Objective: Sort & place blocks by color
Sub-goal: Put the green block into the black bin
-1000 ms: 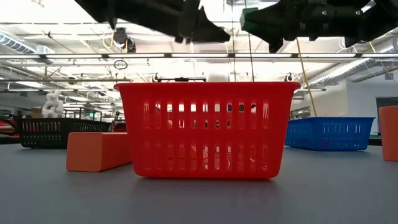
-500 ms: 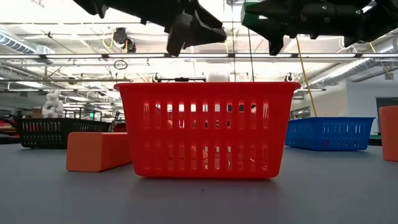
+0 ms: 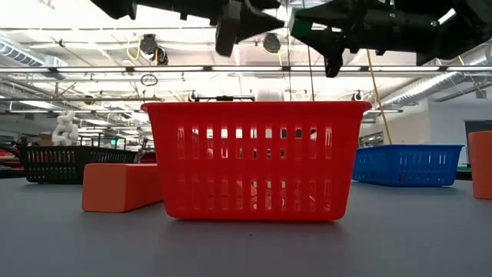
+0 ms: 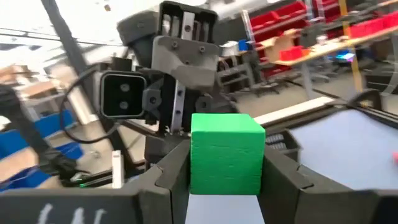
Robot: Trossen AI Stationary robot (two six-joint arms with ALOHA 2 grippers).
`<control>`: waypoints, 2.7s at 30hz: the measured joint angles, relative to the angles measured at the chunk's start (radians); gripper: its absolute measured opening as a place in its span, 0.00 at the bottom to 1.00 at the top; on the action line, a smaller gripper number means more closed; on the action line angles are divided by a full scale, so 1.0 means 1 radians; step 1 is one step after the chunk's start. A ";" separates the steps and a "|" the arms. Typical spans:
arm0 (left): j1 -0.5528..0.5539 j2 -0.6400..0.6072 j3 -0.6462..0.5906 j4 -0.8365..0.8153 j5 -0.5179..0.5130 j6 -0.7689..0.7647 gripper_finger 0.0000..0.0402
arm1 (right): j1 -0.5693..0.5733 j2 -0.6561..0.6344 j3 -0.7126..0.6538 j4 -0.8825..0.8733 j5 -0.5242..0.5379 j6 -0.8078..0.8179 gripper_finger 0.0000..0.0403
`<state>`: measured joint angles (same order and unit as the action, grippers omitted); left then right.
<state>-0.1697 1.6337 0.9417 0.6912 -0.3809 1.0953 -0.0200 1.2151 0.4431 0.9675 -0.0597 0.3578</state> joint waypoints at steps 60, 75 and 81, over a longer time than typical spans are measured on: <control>0.051 0.173 0.116 0.065 -0.007 -0.033 0.61 | 0.003 0.063 0.003 0.063 -0.053 0.020 0.33; 0.040 0.172 0.115 0.071 -0.014 -0.020 0.36 | 0.002 0.062 0.003 0.046 -0.050 0.023 0.33; 0.029 0.172 0.115 0.067 -0.018 -0.012 0.34 | 0.002 0.062 0.003 0.041 -0.051 0.027 0.33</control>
<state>-0.1404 1.8053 1.0565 0.7582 -0.3987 1.0835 -0.0175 1.2770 0.4461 1.0089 -0.1103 0.3847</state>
